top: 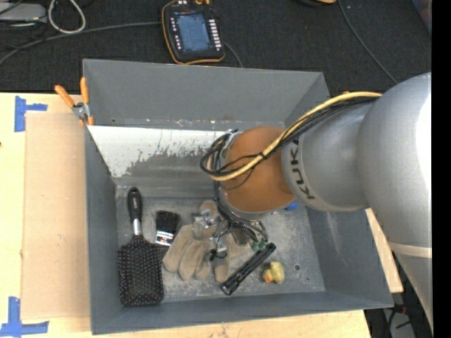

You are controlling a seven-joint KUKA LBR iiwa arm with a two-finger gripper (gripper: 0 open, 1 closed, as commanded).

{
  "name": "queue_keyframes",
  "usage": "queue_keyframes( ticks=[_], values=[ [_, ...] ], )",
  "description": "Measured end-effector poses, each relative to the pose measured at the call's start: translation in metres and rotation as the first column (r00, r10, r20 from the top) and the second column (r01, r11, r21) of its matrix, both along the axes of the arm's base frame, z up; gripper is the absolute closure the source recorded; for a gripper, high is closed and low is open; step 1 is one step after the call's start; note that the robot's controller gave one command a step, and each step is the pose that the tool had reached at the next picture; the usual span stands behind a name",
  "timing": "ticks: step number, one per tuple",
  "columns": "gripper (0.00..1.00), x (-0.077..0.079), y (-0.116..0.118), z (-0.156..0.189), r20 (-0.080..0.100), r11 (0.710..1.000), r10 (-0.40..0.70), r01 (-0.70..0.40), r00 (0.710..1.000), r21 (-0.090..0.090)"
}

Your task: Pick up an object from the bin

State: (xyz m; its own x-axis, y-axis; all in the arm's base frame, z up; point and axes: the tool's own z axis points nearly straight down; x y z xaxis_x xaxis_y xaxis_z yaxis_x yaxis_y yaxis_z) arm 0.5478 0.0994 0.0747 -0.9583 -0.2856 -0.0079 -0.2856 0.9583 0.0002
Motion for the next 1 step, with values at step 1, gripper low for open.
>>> queue_keyframes(
  ticks=[1],
  values=[
    [1.0, -0.0024, -0.0005, 0.0125, -0.007, 1.0, 0.0, 0.0, 1.0, -0.002]
  ],
)
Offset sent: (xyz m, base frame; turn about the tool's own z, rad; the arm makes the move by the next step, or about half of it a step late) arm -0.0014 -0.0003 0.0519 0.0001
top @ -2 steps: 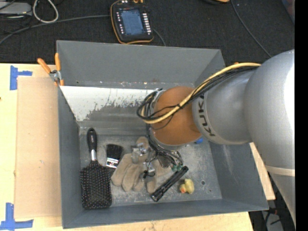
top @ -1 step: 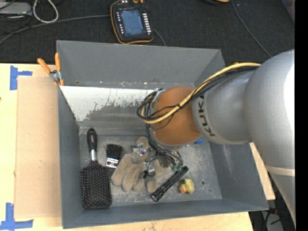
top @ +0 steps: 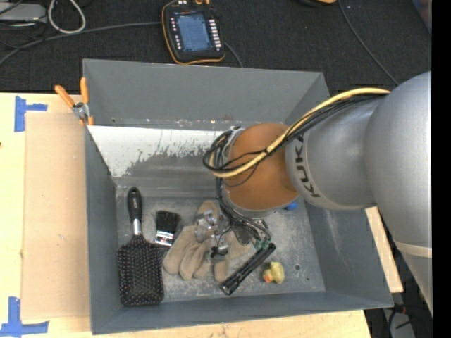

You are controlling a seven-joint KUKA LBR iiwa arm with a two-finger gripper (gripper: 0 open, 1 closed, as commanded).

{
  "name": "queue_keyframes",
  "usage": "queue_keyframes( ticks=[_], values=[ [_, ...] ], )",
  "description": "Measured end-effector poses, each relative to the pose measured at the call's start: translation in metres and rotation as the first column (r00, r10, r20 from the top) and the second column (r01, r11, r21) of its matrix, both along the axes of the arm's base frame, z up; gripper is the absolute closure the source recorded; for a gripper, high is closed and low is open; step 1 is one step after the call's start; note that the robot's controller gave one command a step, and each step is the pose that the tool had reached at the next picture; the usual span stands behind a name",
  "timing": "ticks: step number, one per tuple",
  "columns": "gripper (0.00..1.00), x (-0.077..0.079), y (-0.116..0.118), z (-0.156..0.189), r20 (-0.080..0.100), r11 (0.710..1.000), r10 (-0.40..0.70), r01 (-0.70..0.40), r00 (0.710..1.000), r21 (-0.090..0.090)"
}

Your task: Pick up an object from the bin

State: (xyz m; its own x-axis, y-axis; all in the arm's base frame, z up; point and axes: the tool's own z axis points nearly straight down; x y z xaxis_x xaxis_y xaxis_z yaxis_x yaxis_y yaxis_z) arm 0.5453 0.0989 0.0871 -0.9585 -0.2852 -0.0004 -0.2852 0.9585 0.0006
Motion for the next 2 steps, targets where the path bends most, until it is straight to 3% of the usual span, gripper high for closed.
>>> queue_keyframes(
  ticks=[2],
  values=[
    [1.0, 0.0, 0.001, 0.036, 0.001, 1.0, 0.0, 0.0, 1.0, 0.001]
  ],
)
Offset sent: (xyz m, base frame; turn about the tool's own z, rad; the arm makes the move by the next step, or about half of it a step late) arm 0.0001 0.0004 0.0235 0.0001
